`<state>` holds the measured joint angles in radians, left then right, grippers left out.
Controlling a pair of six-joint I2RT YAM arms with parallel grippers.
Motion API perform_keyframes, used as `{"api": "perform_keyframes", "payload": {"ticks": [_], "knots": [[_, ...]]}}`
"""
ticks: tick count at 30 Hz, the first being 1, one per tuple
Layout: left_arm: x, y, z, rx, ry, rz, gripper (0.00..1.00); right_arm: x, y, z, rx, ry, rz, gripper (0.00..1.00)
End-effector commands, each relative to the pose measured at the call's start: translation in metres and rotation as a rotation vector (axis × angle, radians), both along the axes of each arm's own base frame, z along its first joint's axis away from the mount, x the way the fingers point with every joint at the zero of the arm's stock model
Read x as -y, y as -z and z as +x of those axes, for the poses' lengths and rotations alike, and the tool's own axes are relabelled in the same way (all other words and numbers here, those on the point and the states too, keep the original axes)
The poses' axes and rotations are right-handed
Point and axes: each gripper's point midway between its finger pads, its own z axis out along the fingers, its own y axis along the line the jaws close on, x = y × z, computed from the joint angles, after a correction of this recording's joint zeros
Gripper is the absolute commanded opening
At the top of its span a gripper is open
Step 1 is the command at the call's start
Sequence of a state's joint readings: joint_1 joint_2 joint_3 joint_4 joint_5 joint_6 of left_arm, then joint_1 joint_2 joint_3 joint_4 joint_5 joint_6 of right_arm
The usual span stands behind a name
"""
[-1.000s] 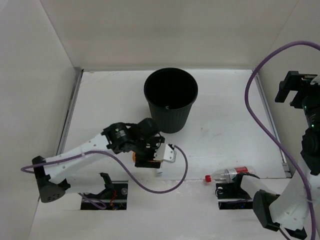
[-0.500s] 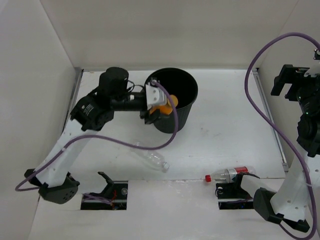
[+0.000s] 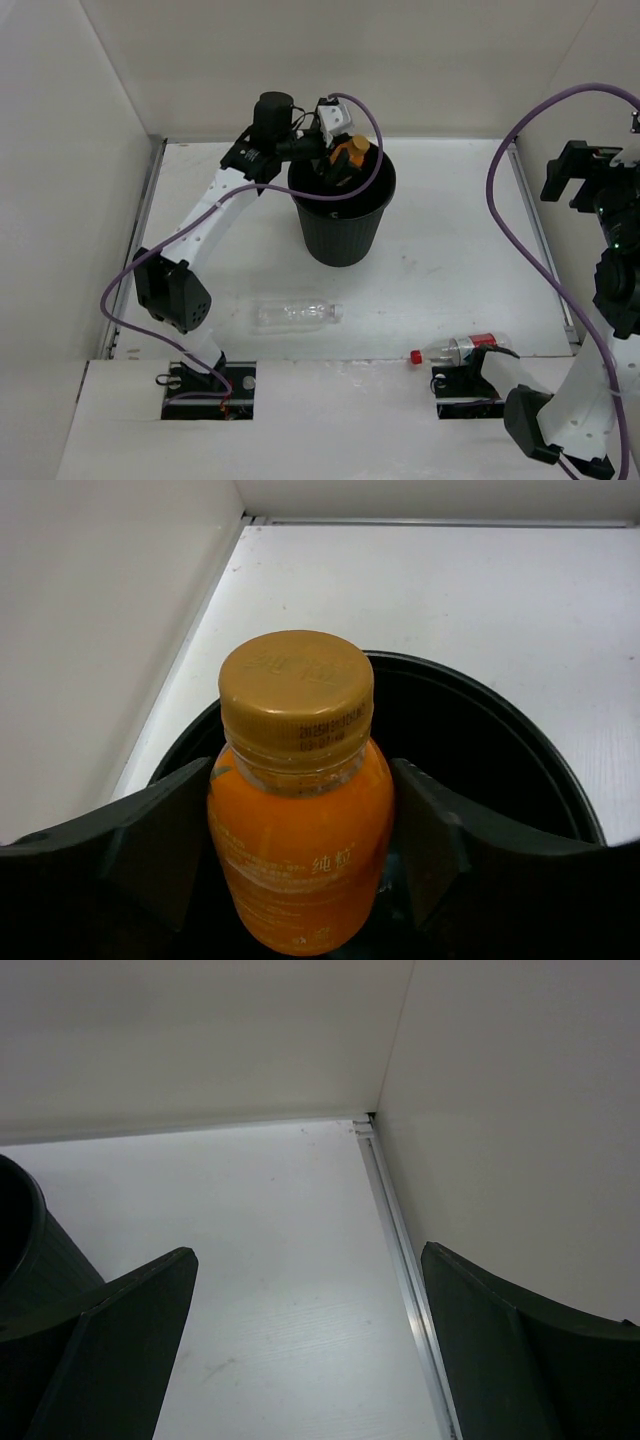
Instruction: Put the plastic bottles in the bin
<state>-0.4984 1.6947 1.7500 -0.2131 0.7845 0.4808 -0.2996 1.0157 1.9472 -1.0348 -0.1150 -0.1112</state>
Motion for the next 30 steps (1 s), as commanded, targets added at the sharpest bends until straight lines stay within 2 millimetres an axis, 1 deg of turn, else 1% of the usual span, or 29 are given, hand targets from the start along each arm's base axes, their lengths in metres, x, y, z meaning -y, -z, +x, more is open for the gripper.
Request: {"api": "perform_keyframes", "payload": {"ticks": [1, 2, 4, 6, 8, 10, 11, 12, 14, 15, 16, 17, 19, 21, 22, 23, 25, 26, 27, 30], "knots": [[-0.002, -0.050, 0.000, 0.139, 0.023, -0.092, 0.88, -0.013, 0.001, -0.005, 0.004, -0.057, 0.009, 1.00], [-0.003, -0.047, 0.001, 0.142, 0.013, -0.086, 0.99, -0.015, 0.006, -0.005, -0.014, -0.068, 0.011, 1.00], [-0.007, -0.044, 0.003, 0.155, -0.010, -0.072, 1.00, -0.018, 0.019, -0.004, -0.062, -0.095, -0.004, 1.00], [-0.013, -0.045, 0.006, 0.177, -0.046, -0.060, 1.00, -0.024, 0.036, -0.002, -0.118, -0.133, -0.035, 1.00], [-0.023, -0.053, 0.010, 0.218, -0.112, -0.053, 1.00, -0.024, 0.056, 0.000, -0.194, -0.147, -0.090, 1.00], [-0.042, -0.076, 0.021, 0.311, -0.243, -0.064, 1.00, -0.027, 0.078, 0.001, -0.276, -0.170, -0.130, 1.00], [-0.056, -0.093, 0.027, 0.369, -0.337, -0.082, 1.00, -0.032, 0.093, 0.003, -0.321, -0.196, -0.147, 1.00], [-0.075, -0.115, 0.032, 0.434, -0.450, -0.117, 1.00, -0.037, 0.100, 0.003, -0.340, -0.222, -0.155, 1.00], [-0.123, -0.158, 0.038, 0.538, -0.692, -0.183, 1.00, -0.054, 0.119, 0.003, -0.384, -0.312, -0.169, 1.00], [-0.150, -0.176, 0.036, 0.576, -0.811, -0.207, 1.00, -0.062, 0.128, 0.004, -0.406, -0.349, -0.171, 1.00], [-0.174, -0.190, 0.032, 0.602, -0.907, -0.218, 1.00, -0.070, 0.137, 0.006, -0.435, -0.391, -0.180, 1.00], [-0.198, -0.202, 0.026, 0.624, -0.994, -0.227, 1.00, -0.080, 0.146, 0.006, -0.466, -0.436, -0.189, 1.00], [-0.249, -0.225, 0.006, 0.664, -1.156, -0.260, 1.00, -0.097, 0.163, 0.009, -0.525, -0.509, -0.187, 1.00], [-0.297, -0.240, -0.020, 0.707, -1.284, -0.277, 1.00, -0.130, 0.183, 0.004, -0.588, -0.654, -0.182, 1.00], [-0.312, -0.244, -0.029, 0.723, -1.323, -0.281, 1.00, -0.148, 0.191, -0.002, -0.616, -0.735, -0.185, 1.00], [-0.331, -0.248, -0.044, 0.745, -1.370, -0.277, 1.00, -0.166, 0.196, -0.008, -0.634, -0.815, -0.195, 1.00], [-0.364, -0.254, -0.072, 0.793, -1.454, -0.273, 1.00, -0.201, 0.201, -0.020, -0.649, -0.969, -0.241, 1.00], [-0.375, -0.255, -0.086, 0.809, -1.479, -0.271, 1.00, -0.214, 0.203, -0.025, -0.652, -1.027, -0.267, 1.00], [-0.382, -0.256, -0.100, 0.825, -1.491, -0.269, 1.00, -0.232, 0.206, -0.032, -0.649, -1.110, -0.319, 1.00], [-0.388, -0.249, -0.133, 0.849, -1.489, -0.254, 1.00, -0.290, 0.215, -0.064, -0.579, -1.367, -0.486, 1.00]]}}
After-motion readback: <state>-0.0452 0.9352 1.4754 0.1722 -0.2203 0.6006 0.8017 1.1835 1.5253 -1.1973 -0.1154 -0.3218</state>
